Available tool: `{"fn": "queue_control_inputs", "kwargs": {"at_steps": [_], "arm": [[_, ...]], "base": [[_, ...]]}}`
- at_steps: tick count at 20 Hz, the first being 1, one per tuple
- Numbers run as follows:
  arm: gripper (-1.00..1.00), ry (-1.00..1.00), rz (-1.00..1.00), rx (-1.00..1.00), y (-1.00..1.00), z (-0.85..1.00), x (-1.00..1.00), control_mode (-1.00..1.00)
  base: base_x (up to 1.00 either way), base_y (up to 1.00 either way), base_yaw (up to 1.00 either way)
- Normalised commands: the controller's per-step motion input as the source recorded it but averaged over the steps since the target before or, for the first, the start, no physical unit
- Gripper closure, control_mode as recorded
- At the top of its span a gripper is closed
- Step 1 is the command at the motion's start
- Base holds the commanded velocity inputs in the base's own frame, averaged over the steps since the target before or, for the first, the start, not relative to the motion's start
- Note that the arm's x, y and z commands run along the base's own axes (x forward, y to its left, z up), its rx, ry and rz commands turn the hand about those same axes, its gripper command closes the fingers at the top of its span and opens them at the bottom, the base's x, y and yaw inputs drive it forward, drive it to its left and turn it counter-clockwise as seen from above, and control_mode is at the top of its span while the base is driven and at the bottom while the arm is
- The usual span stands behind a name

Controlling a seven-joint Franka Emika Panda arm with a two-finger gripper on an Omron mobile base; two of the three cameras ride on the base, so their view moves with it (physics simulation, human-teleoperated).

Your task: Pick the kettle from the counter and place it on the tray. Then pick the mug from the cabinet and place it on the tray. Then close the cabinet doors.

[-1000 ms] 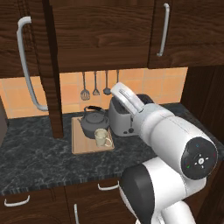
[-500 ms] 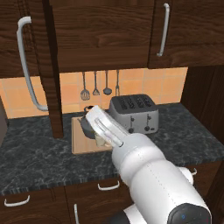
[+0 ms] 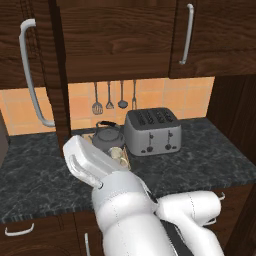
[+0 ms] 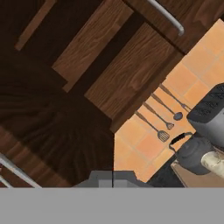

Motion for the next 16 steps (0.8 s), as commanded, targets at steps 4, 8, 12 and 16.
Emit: {"fn": "queue_control_inputs", "kwargs": {"at_steps": [4,8,12,16], "arm": [[1.0,-0.08,-0.03,0.0,0.42,-0.1,0.1,-1.0],[1.0,-0.05,-0.05,0.0,0.46,-0.13,0.09,-1.0],[1.0,-0.02,-0.06,0.0,0.5,-0.13,0.14,-1.0],[1.0,0.0,-0.11,0.0,0.69,-0.19,0.36,-1.0]], "base": [[0.0,0.0,0.0],[0.0,0.0,0.0],[0.0,0.0,0.0],[0.0,0.0,0.0]]}}
